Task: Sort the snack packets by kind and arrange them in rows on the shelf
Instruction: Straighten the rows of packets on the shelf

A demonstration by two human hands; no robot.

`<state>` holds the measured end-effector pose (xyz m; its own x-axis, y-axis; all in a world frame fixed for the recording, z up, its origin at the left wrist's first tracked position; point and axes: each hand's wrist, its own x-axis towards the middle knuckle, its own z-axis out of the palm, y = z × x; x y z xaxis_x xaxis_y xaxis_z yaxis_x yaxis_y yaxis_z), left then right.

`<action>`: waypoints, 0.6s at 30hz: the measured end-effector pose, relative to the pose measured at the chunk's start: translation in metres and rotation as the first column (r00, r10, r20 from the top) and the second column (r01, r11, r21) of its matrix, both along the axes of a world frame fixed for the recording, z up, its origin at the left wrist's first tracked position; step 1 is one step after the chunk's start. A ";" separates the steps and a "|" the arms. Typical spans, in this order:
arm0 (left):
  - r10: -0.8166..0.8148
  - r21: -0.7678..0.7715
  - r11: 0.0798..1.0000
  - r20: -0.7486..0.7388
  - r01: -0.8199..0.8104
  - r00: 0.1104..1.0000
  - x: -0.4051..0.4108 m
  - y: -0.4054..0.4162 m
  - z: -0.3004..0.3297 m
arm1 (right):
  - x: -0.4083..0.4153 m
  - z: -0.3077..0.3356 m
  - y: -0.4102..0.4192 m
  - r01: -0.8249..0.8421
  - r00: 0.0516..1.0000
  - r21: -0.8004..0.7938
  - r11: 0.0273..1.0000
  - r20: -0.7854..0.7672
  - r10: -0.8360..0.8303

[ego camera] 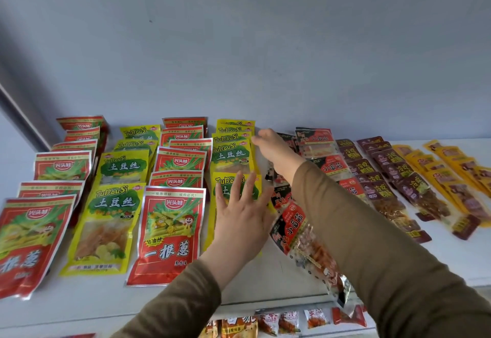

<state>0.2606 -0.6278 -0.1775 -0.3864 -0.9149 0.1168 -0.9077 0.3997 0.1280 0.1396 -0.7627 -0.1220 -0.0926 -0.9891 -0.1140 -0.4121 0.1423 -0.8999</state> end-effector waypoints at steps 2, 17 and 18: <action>-0.021 0.058 0.998 0.037 0.019 0.999 -0.005 -0.008 0.001 | 0.002 -0.009 -0.007 0.015 0.981 0.120 0.993 0.191 -0.038; -0.020 0.124 0.992 0.030 0.016 0.999 -0.001 -0.010 -0.002 | 0.008 -0.017 -0.023 -0.009 0.953 0.187 0.982 0.298 -0.048; -0.022 0.124 0.992 0.032 0.018 0.999 0.000 -0.009 -0.002 | 0.010 -0.017 -0.024 0.005 0.953 0.190 0.982 0.297 -0.063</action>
<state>0.2604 -0.6366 -0.1790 -0.4062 -0.9137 -0.0102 -0.9044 0.4004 0.1477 0.1495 -0.7863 -0.1386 -0.0589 -0.9447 -0.3225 -0.1191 0.3274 -0.9374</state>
